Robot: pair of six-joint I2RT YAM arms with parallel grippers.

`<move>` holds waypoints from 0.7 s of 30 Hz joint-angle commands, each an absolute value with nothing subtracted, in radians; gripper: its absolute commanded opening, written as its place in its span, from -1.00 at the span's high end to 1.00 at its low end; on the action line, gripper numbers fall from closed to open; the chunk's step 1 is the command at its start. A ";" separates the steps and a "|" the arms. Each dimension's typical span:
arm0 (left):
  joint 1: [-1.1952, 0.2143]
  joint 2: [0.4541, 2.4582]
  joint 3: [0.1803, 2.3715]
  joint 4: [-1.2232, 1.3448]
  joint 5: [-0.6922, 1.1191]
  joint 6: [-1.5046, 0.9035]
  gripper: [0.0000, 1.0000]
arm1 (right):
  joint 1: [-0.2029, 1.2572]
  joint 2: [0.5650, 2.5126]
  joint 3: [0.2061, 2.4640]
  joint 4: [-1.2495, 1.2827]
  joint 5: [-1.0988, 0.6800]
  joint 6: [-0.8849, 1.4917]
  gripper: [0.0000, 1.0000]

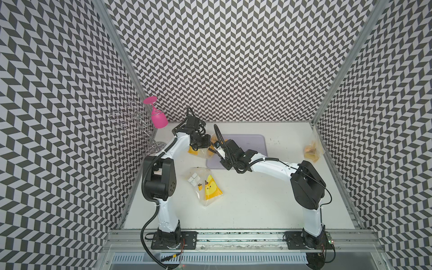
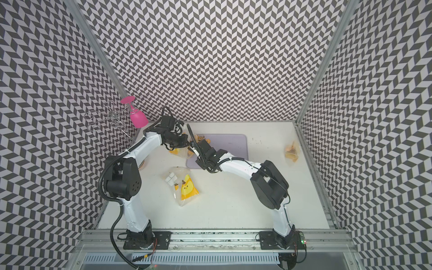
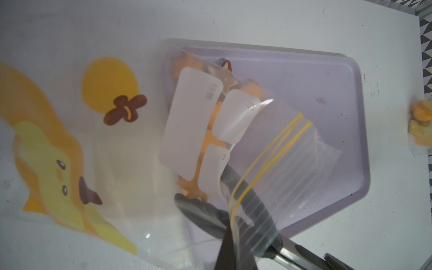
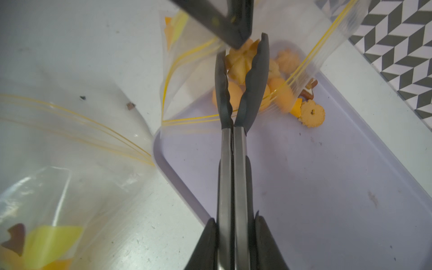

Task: Put the cookies into a resealable bag to prevent moisture
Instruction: Place the cookie in the ziploc bag.

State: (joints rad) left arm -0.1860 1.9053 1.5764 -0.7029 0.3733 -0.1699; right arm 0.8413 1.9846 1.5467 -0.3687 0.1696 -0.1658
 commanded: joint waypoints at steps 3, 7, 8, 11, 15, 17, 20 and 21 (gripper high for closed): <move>-0.183 1.876 1.577 -0.688 0.389 -0.163 1.00 | 0.844 1.990 1.614 -0.322 0.156 -0.158 0.52; -0.181 1.877 1.577 -0.690 0.381 -0.166 1.00 | 0.844 1.976 1.608 -0.324 0.167 -0.152 0.24; -0.180 1.877 1.576 -0.690 0.380 -0.167 1.00 | 0.843 1.970 1.607 -0.324 0.169 -0.152 0.20; -0.179 1.877 1.577 -0.691 0.373 -0.168 1.00 | 0.844 1.956 1.598 -0.325 0.173 -0.148 0.18; -0.175 1.876 1.577 -0.695 0.353 -0.173 1.00 | 0.844 1.917 1.576 -0.321 0.170 -0.142 0.32; -0.170 1.878 1.577 -0.696 0.344 -0.181 1.00 | 0.846 1.877 1.544 -0.311 0.168 -0.135 0.44; -0.163 1.879 1.578 -0.698 0.331 -0.187 1.00 | 0.854 1.810 1.494 -0.300 0.160 -0.126 0.50; -0.160 1.879 1.578 -0.697 0.330 -0.189 1.00 | 0.857 1.786 1.471 -0.297 0.157 -0.119 0.50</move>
State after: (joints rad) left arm -0.1730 1.9041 1.5764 -0.6956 0.3534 -0.1810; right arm 0.8440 1.9011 1.4971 -0.3813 0.1638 -0.1368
